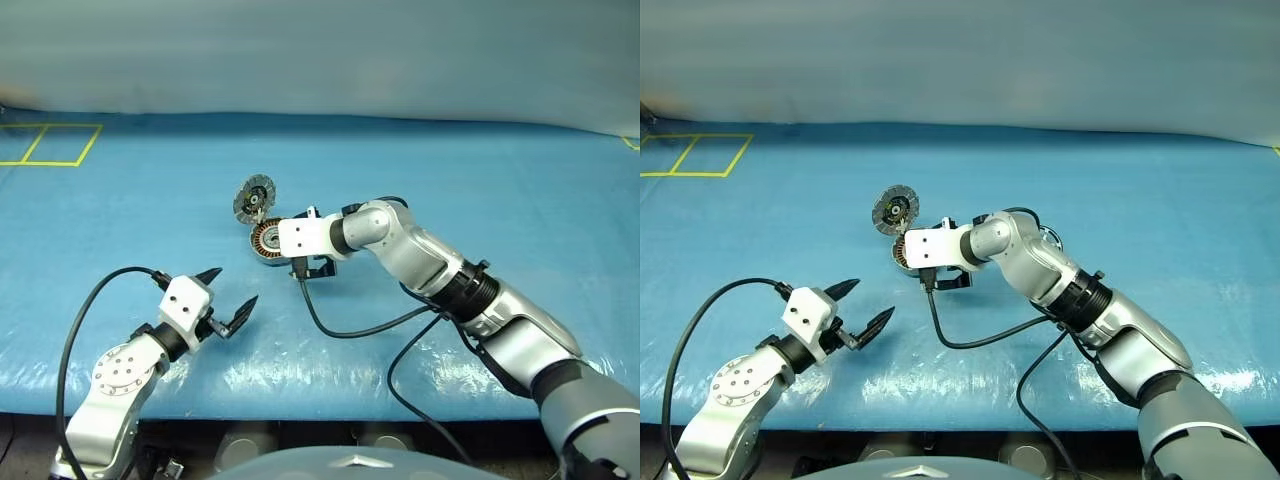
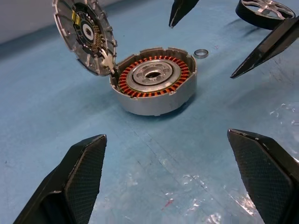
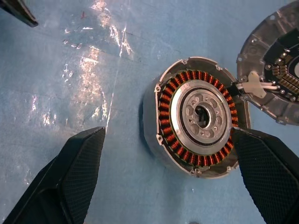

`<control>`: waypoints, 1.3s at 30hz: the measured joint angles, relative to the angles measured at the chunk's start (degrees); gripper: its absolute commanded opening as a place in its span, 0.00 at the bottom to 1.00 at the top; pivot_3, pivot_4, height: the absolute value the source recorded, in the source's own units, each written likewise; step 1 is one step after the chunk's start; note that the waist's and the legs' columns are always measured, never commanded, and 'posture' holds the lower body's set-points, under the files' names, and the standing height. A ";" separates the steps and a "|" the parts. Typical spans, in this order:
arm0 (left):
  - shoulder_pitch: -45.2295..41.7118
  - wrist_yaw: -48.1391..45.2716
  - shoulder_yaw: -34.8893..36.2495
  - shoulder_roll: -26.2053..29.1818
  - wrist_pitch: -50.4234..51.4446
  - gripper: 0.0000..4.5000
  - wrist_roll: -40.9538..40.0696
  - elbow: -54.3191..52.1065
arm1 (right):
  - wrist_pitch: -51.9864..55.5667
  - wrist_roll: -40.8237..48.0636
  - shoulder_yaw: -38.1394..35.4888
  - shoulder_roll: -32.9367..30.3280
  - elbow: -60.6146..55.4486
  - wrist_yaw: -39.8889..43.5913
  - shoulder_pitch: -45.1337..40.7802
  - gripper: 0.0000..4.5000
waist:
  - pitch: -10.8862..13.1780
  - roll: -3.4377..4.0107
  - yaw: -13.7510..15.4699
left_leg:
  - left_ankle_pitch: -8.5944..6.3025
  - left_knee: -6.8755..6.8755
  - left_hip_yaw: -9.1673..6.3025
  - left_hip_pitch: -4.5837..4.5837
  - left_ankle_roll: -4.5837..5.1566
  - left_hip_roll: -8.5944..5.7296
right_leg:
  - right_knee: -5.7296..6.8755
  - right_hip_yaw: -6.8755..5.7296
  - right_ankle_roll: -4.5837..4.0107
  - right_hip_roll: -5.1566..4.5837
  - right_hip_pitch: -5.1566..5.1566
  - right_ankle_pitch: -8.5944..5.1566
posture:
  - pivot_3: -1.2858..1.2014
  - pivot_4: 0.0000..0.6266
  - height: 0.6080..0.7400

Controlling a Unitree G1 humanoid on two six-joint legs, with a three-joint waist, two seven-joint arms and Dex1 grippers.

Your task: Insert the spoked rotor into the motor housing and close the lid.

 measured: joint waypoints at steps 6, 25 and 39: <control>3.96 -0.36 -0.01 0.21 -0.18 1.00 1.47 -0.12 | -6.24 -3.38 0.11 3.63 9.39 2.63 -2.12 1.00 | 0.00 0.01 -0.10 | 0.02 0.01 -0.01 0.04 -0.04 0.04 | 0.04 0.01 -0.01 0.09 0.01 0.03 | 0.52 0.24 1.00; 6.61 1.91 -0.31 -2.92 -3.31 1.00 3.68 -1.25 | -15.14 -6.65 -2.05 12.16 28.32 6.18 -6.12 1.00 | -0.01 0.03 -0.53 | 0.04 -0.03 0.23 0.35 -0.08 0.24 | 0.14 0.27 -0.13 0.32 0.08 0.11 | 0.52 0.24 1.00; 5.83 1.90 -0.76 -3.20 -3.57 1.00 3.89 -1.25 | -14.89 -7.97 -6.12 15.49 33.14 7.62 -7.33 0.42 | -0.11 0.02 -0.67 | -0.02 -0.04 0.37 0.85 -0.17 0.50 | 0.14 0.44 -0.23 0.61 0.21 0.17 | 0.52 0.24 1.00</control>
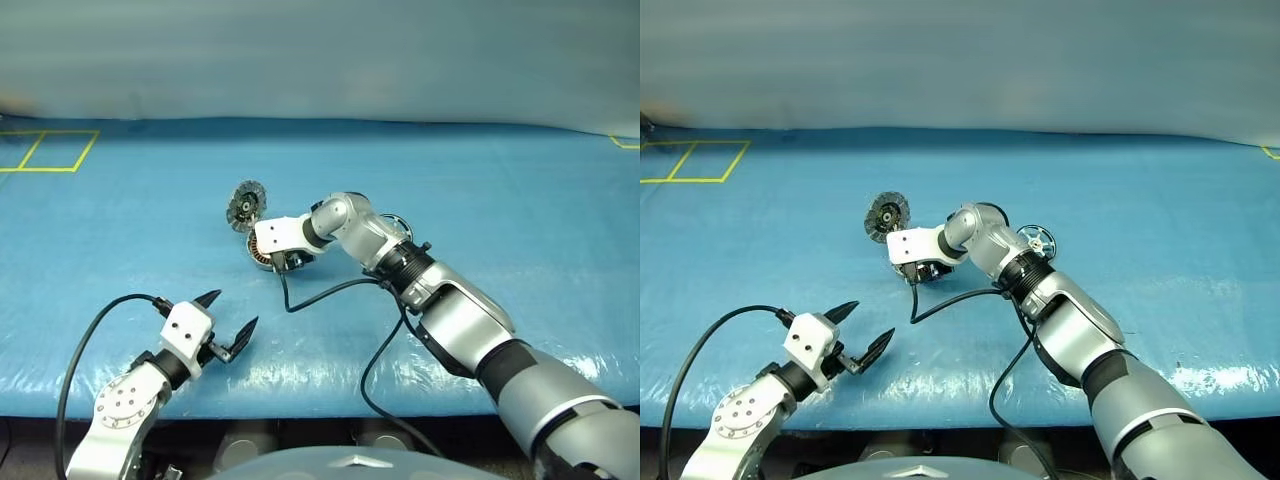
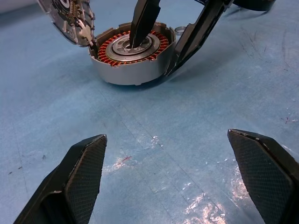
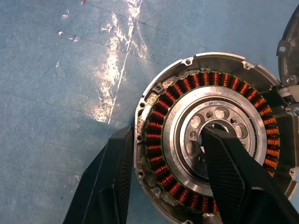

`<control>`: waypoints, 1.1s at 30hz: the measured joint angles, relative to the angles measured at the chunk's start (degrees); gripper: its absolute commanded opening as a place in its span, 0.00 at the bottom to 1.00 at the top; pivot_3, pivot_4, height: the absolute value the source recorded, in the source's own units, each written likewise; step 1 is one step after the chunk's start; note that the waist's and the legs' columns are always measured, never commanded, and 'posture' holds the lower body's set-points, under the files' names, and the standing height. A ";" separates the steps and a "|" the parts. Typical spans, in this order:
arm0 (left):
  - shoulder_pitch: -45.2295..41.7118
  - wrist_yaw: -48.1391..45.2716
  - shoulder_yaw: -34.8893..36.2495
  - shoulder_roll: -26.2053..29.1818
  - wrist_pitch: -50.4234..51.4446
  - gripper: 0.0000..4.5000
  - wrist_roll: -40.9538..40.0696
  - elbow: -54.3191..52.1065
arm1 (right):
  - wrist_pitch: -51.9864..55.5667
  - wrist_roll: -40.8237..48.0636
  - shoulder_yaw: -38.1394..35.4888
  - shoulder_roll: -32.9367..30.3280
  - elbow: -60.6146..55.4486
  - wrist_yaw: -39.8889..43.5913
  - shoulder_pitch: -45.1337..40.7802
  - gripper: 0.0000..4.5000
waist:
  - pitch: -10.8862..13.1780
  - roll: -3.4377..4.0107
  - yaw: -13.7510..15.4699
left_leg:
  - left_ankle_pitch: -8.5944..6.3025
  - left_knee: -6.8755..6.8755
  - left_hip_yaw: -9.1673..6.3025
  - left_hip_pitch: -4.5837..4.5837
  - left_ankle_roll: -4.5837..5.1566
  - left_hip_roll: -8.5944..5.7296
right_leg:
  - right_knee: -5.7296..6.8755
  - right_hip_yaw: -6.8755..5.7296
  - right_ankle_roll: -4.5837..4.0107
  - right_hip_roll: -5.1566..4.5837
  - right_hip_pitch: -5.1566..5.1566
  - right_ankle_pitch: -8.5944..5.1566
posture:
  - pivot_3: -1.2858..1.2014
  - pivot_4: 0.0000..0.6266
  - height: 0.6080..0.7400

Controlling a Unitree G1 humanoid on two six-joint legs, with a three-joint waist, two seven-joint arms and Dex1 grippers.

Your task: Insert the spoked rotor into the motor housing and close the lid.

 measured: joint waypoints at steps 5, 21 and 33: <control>-0.25 0.02 0.15 0.02 -0.12 1.00 -0.05 -0.08 | 3.29 -0.05 -1.73 -1.80 -6.92 0.03 4.21 0.41 | -0.02 0.02 0.10 | -0.01 0.00 0.01 0.00 -0.05 0.14 | 0.01 0.02 0.00 0.13 -0.01 -0.02 | 0.52 0.24 1.00; -2.74 -1.40 1.10 0.90 0.34 1.00 -0.82 -0.34 | 26.58 -1.41 -3.36 -11.45 -51.12 -1.82 30.32 0.41 | -0.37 -0.19 1.09 | -0.21 0.09 0.09 -0.01 -0.01 0.20 | -0.14 0.03 0.20 0.08 0.08 -0.21 | 0.52 0.24 1.00; -3.51 -1.61 0.57 0.94 1.68 1.00 -1.23 -0.33 | 37.89 -0.95 -0.81 -14.57 -63.53 -4.14 35.94 0.41 | -0.52 -0.44 1.52 | -0.22 0.11 0.10 -0.01 -0.02 0.21 | -0.16 0.02 0.22 0.06 0.09 -0.23 | 0.52 0.24 1.00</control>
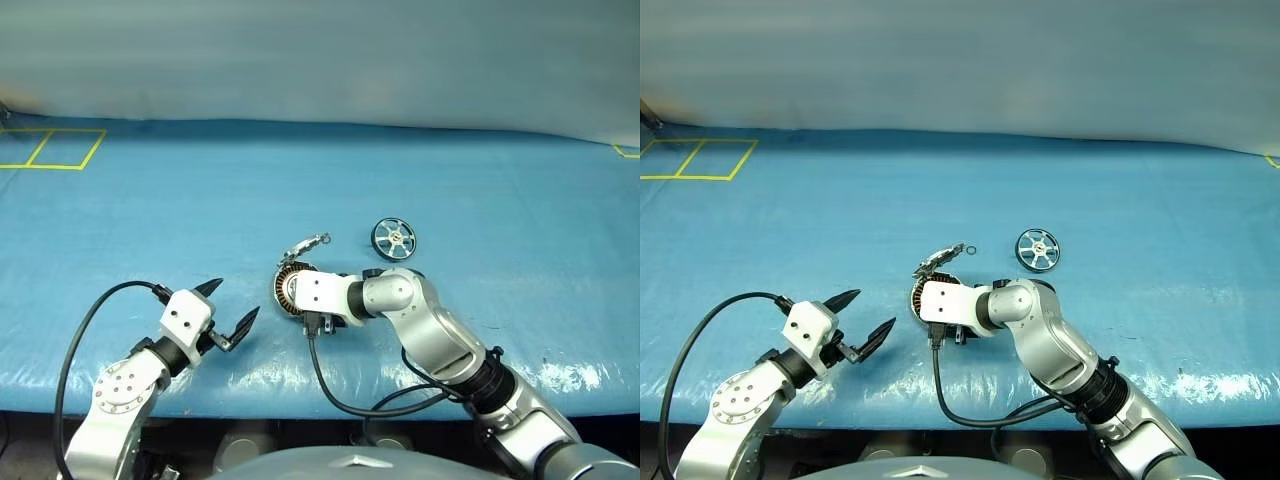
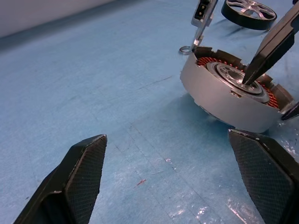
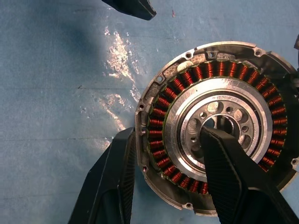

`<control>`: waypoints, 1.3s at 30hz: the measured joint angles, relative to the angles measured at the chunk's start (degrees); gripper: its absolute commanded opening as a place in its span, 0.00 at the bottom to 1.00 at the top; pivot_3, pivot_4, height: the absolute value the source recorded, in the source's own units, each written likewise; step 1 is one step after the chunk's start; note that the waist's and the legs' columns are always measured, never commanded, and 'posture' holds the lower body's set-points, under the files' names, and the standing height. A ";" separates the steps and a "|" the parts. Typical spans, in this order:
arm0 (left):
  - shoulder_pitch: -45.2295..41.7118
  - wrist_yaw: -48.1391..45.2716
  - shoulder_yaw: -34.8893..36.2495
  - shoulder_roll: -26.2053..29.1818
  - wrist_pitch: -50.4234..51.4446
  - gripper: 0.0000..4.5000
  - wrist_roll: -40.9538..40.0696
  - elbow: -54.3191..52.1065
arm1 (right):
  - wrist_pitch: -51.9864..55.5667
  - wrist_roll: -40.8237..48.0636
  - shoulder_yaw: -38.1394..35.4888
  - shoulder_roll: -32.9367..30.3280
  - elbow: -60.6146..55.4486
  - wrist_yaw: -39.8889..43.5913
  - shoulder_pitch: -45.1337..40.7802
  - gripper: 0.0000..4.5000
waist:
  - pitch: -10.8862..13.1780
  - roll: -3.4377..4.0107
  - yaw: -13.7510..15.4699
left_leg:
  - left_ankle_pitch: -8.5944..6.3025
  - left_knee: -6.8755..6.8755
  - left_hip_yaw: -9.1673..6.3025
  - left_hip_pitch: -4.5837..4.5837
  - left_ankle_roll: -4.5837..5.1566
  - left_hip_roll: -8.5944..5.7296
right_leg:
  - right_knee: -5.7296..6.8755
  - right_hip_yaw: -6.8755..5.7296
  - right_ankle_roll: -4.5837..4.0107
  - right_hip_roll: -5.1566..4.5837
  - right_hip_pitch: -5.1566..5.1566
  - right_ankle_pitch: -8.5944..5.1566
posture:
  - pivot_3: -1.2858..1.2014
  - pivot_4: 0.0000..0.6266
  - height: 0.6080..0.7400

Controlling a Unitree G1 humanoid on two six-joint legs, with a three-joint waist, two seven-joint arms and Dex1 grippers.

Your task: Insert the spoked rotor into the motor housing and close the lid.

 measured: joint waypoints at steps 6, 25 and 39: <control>-0.68 -0.02 -0.65 0.03 0.91 1.00 0.01 0.00 | 2.54 0.82 1.34 -0.44 -1.70 -1.37 -0.10 0.56 | -0.02 -0.03 0.02 | -0.01 -0.02 0.00 0.00 -0.01 0.03 | 0.00 -0.01 -0.01 0.01 -0.01 -0.01 | 0.52 0.24 1.00; -0.78 -0.20 -0.86 0.08 1.22 1.00 -0.02 0.00 | 13.19 15.08 -8.76 2.56 -9.03 -5.06 -5.33 0.98 | 0.11 -0.04 -0.01 | -0.01 -0.04 -0.01 -0.21 -0.02 0.07 | -0.01 -0.02 0.00 0.06 -0.09 0.00 | 0.52 0.24 1.00; -1.38 -1.32 -1.15 -0.25 -1.29 1.00 -0.09 0.39 | -0.24 12.02 -16.25 3.81 11.23 -27.41 -3.54 0.98 | 0.14 -0.03 -0.38 | 0.00 -0.08 0.24 -0.29 -0.02 0.14 | 0.03 0.09 -0.07 0.08 -0.12 0.04 | 0.52 0.24 1.00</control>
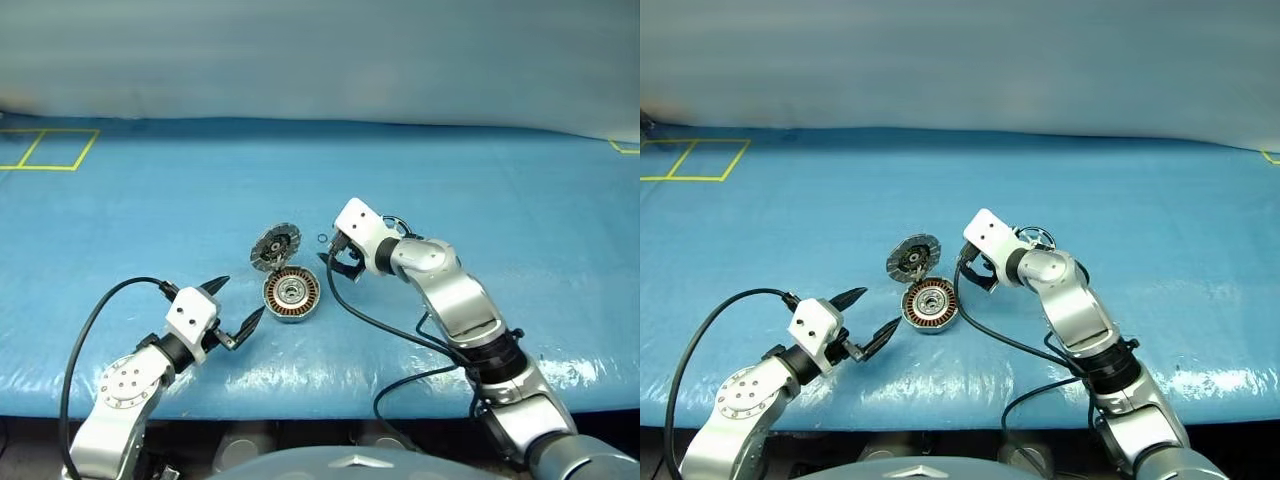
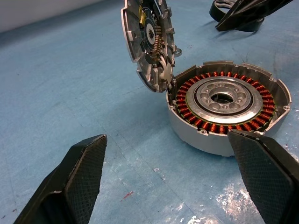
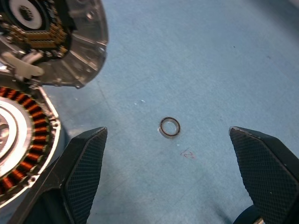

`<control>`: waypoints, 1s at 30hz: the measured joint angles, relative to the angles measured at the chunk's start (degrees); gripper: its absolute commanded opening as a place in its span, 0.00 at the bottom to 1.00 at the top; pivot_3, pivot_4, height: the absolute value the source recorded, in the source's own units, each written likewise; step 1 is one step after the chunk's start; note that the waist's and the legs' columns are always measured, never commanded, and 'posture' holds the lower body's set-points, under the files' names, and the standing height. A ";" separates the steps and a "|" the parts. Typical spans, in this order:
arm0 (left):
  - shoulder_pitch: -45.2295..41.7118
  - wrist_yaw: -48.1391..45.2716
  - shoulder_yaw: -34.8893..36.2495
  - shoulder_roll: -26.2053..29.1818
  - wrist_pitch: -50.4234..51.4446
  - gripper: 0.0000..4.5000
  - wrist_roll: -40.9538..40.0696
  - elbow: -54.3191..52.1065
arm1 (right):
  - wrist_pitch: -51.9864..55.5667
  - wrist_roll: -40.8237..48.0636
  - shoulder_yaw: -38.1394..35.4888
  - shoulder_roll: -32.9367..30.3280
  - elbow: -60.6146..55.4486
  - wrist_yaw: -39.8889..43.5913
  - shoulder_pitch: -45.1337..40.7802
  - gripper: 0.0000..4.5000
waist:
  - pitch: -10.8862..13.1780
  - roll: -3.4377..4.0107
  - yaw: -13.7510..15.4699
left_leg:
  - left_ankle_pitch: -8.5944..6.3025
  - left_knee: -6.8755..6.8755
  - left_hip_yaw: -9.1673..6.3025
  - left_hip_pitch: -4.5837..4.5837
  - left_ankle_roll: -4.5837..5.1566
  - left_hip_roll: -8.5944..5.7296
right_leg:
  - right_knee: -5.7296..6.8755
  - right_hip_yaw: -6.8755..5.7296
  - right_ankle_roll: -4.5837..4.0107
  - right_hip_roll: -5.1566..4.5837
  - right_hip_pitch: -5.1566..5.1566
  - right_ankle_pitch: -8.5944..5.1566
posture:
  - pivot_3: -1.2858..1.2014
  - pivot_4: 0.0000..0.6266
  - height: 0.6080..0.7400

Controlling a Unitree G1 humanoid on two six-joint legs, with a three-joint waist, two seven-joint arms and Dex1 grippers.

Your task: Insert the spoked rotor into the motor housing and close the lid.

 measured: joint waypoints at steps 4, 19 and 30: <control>0.35 -1.21 -1.15 -1.07 -1.27 1.00 -0.97 0.18 | -7.72 -1.13 -0.09 6.57 9.75 -7.39 -0.07 0.98 | 0.00 0.00 -0.26 | 0.00 -0.03 0.05 0.00 0.00 0.01 | -0.01 0.05 -0.24 0.03 -0.02 0.15 | 0.52 0.24 1.00; 3.49 0.45 -5.18 -6.04 -13.29 1.00 2.64 7.09 | -19.39 2.42 -7.74 17.25 31.02 -17.14 -2.26 0.98 | 0.00 0.04 -0.48 | 0.01 0.00 0.11 0.11 0.00 0.08 | 0.01 0.09 -0.34 0.16 0.05 0.23 | 0.52 0.24 1.00; 2.18 0.15 -5.60 -5.90 -15.11 1.00 2.78 8.96 | -18.02 3.31 -8.39 17.26 31.22 -17.09 -1.86 0.48 | -0.04 0.09 -0.61 | 0.01 0.04 0.23 0.30 0.01 0.11 | 0.02 0.09 -0.09 0.18 0.10 0.07 | 0.52 0.24 1.00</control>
